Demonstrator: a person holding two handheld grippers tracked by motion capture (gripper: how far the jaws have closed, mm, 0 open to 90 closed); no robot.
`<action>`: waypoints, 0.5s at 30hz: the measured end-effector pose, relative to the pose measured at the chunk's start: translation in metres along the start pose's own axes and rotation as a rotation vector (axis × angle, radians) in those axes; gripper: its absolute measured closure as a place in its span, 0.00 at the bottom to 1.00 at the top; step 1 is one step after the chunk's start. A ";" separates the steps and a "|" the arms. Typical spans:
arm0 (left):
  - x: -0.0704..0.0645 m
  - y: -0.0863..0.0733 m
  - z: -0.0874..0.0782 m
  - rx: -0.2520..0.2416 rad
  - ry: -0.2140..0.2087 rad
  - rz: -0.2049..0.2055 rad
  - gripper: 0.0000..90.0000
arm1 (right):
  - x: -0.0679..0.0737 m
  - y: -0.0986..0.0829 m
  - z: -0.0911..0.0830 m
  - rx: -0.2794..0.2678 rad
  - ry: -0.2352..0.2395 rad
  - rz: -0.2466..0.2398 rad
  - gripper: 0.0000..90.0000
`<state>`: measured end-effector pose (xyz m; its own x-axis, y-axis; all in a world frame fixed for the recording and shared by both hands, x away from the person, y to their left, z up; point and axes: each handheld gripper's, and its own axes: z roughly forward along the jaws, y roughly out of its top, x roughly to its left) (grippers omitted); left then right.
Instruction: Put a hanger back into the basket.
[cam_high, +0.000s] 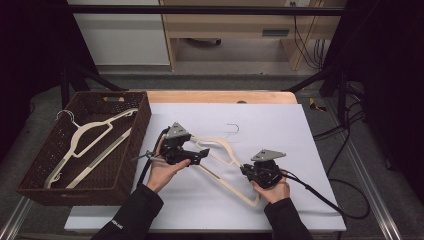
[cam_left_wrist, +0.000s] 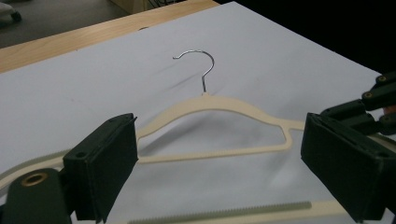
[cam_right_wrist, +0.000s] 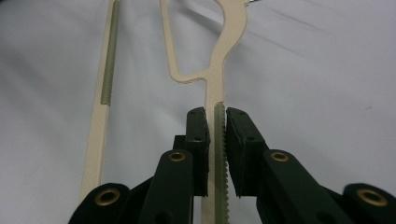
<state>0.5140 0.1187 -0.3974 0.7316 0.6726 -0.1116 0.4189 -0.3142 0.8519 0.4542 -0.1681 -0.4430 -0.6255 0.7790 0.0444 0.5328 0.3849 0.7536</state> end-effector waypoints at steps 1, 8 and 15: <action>0.001 0.003 0.005 0.004 0.005 0.001 0.12 | 0.001 0.001 -0.001 0.001 -0.004 0.011 0.89; 0.001 0.018 0.034 0.021 0.011 -0.007 0.14 | 0.001 0.000 -0.003 -0.009 0.001 -0.020 0.89; -0.001 0.027 0.058 0.049 0.019 0.021 0.17 | 0.003 0.000 -0.006 -0.007 0.005 -0.013 0.89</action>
<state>0.5553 0.0705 -0.4036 0.7304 0.6779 -0.0837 0.4297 -0.3607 0.8278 0.4489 -0.1692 -0.4392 -0.6353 0.7713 0.0376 0.5204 0.3916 0.7588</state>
